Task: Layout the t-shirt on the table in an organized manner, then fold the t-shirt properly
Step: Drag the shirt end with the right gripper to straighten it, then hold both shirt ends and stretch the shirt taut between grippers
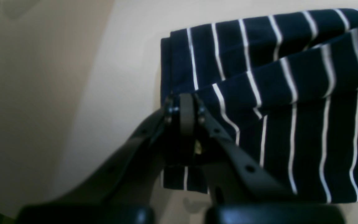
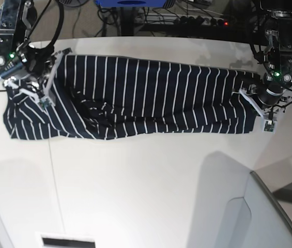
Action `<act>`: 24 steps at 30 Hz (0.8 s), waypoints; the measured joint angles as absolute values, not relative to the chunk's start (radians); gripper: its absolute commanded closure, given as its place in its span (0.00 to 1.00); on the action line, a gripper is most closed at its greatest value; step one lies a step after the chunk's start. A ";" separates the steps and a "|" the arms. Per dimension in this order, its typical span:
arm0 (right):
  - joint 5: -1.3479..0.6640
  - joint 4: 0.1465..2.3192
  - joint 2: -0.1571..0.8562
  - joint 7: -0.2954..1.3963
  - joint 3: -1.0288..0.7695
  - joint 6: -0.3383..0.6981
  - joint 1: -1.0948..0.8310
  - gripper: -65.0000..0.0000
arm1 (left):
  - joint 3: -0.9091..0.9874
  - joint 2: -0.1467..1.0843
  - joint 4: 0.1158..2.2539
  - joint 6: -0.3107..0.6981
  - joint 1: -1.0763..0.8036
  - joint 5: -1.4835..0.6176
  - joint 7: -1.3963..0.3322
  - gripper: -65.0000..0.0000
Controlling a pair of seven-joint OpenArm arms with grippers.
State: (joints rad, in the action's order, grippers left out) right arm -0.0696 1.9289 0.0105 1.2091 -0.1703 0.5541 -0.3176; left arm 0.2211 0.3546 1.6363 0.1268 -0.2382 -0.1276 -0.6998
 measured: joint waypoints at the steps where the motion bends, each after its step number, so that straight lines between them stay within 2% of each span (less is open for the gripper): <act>1: -0.067 1.930 0.007 1.209 -0.170 0.554 -0.324 1.00 | 0.221 0.355 1.637 0.127 -0.238 -0.128 -0.700 1.00; 19: -0.066 1.930 -0.027 1.212 -0.170 0.554 -0.326 1.00 | 0.226 0.355 1.636 0.127 -0.238 -0.124 -0.700 1.00; 24: -0.063 1.850 -0.025 1.192 -0.170 0.554 -0.325 1.00 | 0.226 0.356 1.633 0.127 -0.224 -0.124 -0.700 1.00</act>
State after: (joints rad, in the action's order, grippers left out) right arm -0.0631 1.8496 -0.0250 1.1915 -0.1703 0.5541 -0.3248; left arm 0.2260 0.3557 1.6333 0.1268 -0.2241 -0.1242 -0.6998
